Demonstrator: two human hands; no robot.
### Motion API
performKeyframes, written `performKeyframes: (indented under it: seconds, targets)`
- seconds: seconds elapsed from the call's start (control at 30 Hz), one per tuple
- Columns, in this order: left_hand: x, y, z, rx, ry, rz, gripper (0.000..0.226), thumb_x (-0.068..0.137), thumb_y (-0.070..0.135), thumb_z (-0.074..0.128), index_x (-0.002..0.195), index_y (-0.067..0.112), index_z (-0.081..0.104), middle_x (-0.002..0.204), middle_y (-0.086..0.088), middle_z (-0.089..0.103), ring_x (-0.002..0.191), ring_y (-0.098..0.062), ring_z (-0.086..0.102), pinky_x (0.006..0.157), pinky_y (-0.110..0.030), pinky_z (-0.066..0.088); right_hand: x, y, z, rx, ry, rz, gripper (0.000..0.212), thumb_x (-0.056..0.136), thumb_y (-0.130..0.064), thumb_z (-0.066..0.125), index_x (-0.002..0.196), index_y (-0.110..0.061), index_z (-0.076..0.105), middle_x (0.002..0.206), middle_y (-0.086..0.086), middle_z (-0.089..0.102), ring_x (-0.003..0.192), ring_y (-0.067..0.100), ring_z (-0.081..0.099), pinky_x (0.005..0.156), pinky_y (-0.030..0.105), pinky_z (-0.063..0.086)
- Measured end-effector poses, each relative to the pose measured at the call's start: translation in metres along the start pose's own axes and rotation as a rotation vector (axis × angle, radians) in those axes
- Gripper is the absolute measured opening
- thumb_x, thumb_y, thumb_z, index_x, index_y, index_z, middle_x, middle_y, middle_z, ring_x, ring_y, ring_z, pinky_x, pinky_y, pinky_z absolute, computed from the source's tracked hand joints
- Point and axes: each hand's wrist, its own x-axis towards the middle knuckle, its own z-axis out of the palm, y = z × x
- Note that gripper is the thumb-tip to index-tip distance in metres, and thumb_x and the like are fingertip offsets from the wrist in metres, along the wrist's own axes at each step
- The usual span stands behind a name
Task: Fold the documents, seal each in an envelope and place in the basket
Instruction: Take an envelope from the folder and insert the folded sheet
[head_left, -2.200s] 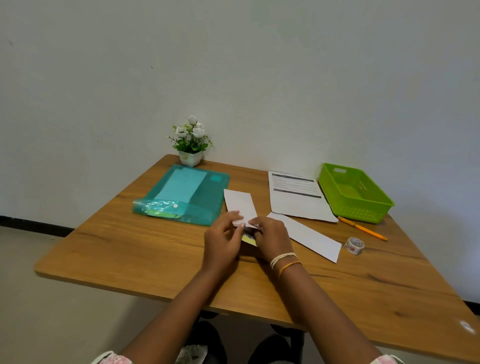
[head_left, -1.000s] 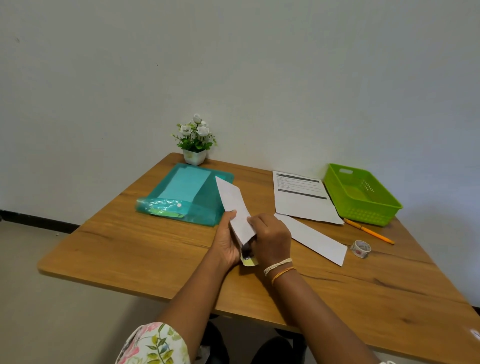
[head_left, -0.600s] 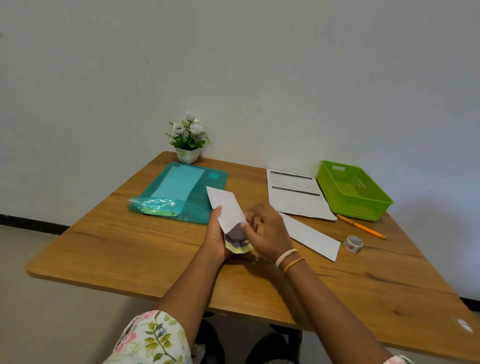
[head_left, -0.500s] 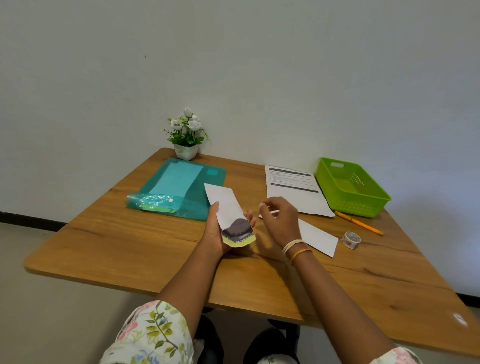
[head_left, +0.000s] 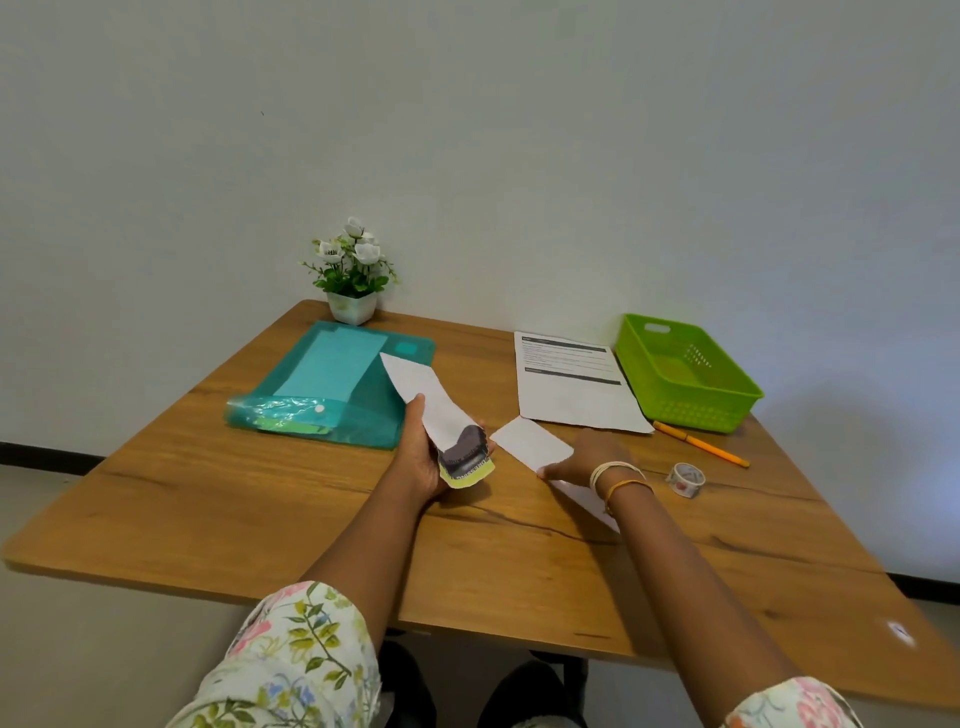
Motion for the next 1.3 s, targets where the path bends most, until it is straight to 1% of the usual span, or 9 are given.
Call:
performKeyframes:
  seconds: [0.1,0.23,0.4,0.63,0.73,0.87,0.97,1.13,1.3]
  targets:
    - [0.0,0.005,0.008,0.086,-0.006,-0.043,0.067,0.085,0.059,0.059,0.122,0.006,0.044,0.094,-0.019,0.06,0.083,-0.032,0.063,0.073,-0.059,0.055,-0.009,-0.007,-0.01,0.051,-0.096,-0.014,0.095,0.051,-0.073,0.074,0.126,-0.019,0.051,0.13,0.007,0.056,0.117,0.028,0.053,0.096,0.04,0.048]
    - [-0.003,0.014,0.013,0.07,-0.046,-0.044,0.063,0.087,0.06,0.056,0.117,0.005,0.047,0.094,-0.019,0.06,0.085,-0.031,0.062,0.077,-0.06,0.053,-0.023,-0.012,-0.022,0.161,-0.173,-0.047,0.101,0.064,-0.058,0.079,0.143,-0.013,0.036,0.144,0.009,0.044,0.126,0.029,0.047,0.095,0.038,0.044]
    - [-0.002,0.013,-0.001,-0.053,-0.08,-0.072,0.067,0.08,0.063,0.059,0.117,0.008,0.048,0.09,-0.016,0.058,0.084,-0.028,0.06,0.1,-0.053,0.044,-0.041,-0.006,-0.016,0.309,-0.127,-0.163,0.052,0.075,-0.053,0.072,0.11,-0.017,0.059,0.112,0.004,0.057,0.098,0.025,0.055,0.063,0.027,0.041]
    - [-0.004,0.012,-0.001,-0.047,-0.09,-0.036,0.067,0.081,0.064,0.056,0.115,0.008,0.047,0.089,-0.016,0.057,0.081,-0.028,0.059,0.08,-0.044,0.055,-0.062,0.008,-0.014,0.789,-0.172,-0.226,0.035,0.092,-0.022,0.059,0.125,-0.012,0.058,0.114,0.006,0.064,0.095,0.023,0.06,0.085,0.034,0.049]
    - [-0.009,0.012,-0.001,-0.05,-0.097,-0.002,0.06,0.086,0.062,0.051,0.111,0.007,0.05,0.087,-0.016,0.058,0.081,-0.028,0.059,0.073,-0.043,0.057,-0.067,0.014,-0.018,1.125,-0.387,-0.113,0.034,0.091,-0.013,0.061,0.125,-0.01,0.057,0.098,0.01,0.069,0.081,0.023,0.066,0.067,0.035,0.056]
    - [-0.014,0.014,0.003,-0.058,-0.101,0.037,0.05,0.091,0.057,0.047,0.103,0.009,0.055,0.086,-0.016,0.059,0.08,-0.029,0.057,0.064,-0.045,0.058,-0.074,0.024,-0.028,1.239,-0.779,-0.317,0.03,0.089,-0.005,0.059,0.119,-0.005,0.059,0.081,0.01,0.07,0.059,0.014,0.067,0.049,0.024,0.056]
    - [-0.015,0.013,-0.001,0.005,-0.101,-0.013,0.064,0.083,0.067,0.048,0.111,0.01,0.05,0.085,-0.016,0.061,0.078,-0.029,0.059,0.076,-0.039,0.054,-0.084,0.018,-0.02,1.2,-0.953,-0.392,0.025,0.086,-0.006,0.061,0.11,-0.001,0.059,0.077,0.01,0.066,0.05,0.01,0.062,0.04,0.018,0.051]
    - [-0.014,0.011,-0.007,0.019,-0.116,-0.024,0.069,0.083,0.069,0.046,0.111,0.005,0.05,0.088,-0.017,0.064,0.078,-0.03,0.063,0.074,-0.038,0.055,-0.09,0.006,-0.004,1.265,-0.954,-0.242,0.024,0.094,0.0,0.048,0.118,0.003,0.052,0.075,0.009,0.064,0.045,0.006,0.057,0.036,0.014,0.045]
    - [-0.021,0.012,0.0,-0.084,-0.067,-0.046,0.071,0.082,0.064,0.056,0.118,0.004,0.048,0.11,-0.021,0.061,0.1,-0.033,0.06,0.091,-0.047,0.049,-0.096,0.004,-0.008,1.444,-0.887,-0.06,0.018,0.093,0.003,0.048,0.11,0.007,0.054,0.079,0.017,0.063,0.045,0.011,0.061,0.034,0.017,0.046]
